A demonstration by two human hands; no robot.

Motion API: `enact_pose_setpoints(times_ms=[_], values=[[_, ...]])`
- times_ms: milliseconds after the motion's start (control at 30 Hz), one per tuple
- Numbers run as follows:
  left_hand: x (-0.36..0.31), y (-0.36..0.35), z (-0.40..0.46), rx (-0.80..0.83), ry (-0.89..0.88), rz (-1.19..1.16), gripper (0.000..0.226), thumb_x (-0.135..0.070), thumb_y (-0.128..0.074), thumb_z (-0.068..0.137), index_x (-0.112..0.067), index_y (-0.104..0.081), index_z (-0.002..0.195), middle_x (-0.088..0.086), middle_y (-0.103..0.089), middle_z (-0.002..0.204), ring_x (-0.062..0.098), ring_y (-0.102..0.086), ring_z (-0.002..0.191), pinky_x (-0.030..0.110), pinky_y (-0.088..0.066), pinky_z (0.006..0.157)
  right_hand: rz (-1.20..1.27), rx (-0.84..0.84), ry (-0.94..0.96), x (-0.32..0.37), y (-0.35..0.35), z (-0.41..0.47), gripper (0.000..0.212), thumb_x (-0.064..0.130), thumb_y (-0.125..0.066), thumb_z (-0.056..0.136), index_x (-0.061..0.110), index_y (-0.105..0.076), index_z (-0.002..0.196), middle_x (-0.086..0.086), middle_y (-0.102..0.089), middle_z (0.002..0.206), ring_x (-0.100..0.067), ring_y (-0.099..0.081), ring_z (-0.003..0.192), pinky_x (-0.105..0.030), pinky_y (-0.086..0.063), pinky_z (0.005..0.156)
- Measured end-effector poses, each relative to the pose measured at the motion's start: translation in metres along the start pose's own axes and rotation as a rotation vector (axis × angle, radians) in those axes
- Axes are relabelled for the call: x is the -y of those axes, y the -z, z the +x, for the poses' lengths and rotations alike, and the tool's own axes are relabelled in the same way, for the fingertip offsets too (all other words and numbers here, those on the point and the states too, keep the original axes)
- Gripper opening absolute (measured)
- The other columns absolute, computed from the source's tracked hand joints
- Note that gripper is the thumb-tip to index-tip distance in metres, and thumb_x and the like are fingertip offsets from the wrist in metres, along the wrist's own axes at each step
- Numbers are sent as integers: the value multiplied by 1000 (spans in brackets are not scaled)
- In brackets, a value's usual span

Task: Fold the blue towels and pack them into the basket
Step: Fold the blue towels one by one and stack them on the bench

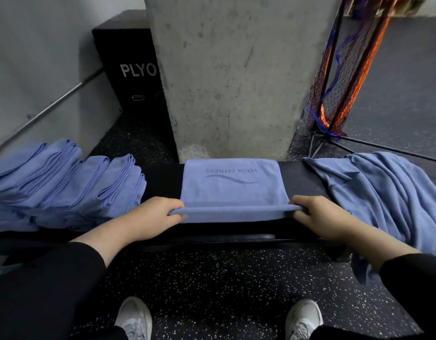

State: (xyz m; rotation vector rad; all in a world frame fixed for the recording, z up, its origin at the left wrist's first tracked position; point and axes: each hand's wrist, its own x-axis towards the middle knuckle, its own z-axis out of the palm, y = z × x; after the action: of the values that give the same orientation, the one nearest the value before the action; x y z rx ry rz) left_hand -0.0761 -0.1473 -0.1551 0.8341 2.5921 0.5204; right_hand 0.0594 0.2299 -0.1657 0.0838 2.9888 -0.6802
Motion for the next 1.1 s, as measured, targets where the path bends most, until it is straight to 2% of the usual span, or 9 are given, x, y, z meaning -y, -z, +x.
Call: enact_pose_setpoints(times_ms=[100,233,333,467,567,700,833,967,1100], values=[[0,10,-7,80,27,-75,31,-26,-61,96,-19,-50,68,-12,-47,62,1,-42,57,20,-35,59,61,82,-31,10,13,-4,26,20,-57,95,28,-53,71,19,-53,59,-2,-45,56,-19,-39,60],[-3,15,-9,52,92,-258,31,-15,-61,94,-18,-48,66,-6,-52,62,6,-54,60,24,-45,65,239,71,-68,20,20,-2,24,21,-63,95,12,-59,73,12,-52,57,-3,-45,53,-17,-39,54],[-2,18,1,-91,127,-363,32,-26,-61,92,-17,-45,66,-3,-50,64,12,-51,64,36,-45,68,259,-48,-117,21,15,12,25,22,-62,95,12,-59,72,9,-52,55,-4,-44,53,-24,-40,55],[-4,16,24,-170,220,-351,31,-41,-51,92,-11,-55,86,9,-67,85,25,-60,74,53,-52,84,139,-68,-221,11,4,35,26,31,-60,94,17,-60,72,4,-61,63,-16,-57,64,-39,-51,67],[-6,10,46,-208,291,-245,25,-31,-48,101,-8,-55,95,16,-67,96,25,-60,76,50,-54,80,96,-70,-279,8,2,49,28,34,-57,95,18,-59,73,1,-63,68,-22,-62,70,-40,-52,69],[-4,6,76,-260,334,-199,23,-29,-48,102,-9,-55,94,13,-63,89,29,-61,75,47,-53,72,61,-96,-347,2,0,66,34,38,-54,97,12,-58,75,-2,-60,64,-25,-61,66,-34,-42,57],[-3,2,98,-353,340,-166,21,-29,-51,102,-15,-52,87,1,-57,84,23,-54,76,34,-38,62,27,-118,-390,-3,-4,80,36,37,-55,97,14,-52,69,-1,-56,64,-24,-55,66,-33,-34,57],[-3,-2,110,-450,344,-248,11,-29,-55,101,-20,-60,103,1,-65,94,22,-58,85,32,-39,70,-52,-104,-424,-9,-8,89,34,43,-54,97,15,-57,77,-7,-68,78,-29,-66,78,-33,-41,61],[-3,-1,109,-444,375,-71,39,-37,-58,99,-22,-51,134,8,-59,119,29,-59,103,37,-45,80,-220,-274,-430,-9,-10,87,42,56,-65,88,16,-54,95,-12,-65,106,-35,-63,102,-40,-46,74]])
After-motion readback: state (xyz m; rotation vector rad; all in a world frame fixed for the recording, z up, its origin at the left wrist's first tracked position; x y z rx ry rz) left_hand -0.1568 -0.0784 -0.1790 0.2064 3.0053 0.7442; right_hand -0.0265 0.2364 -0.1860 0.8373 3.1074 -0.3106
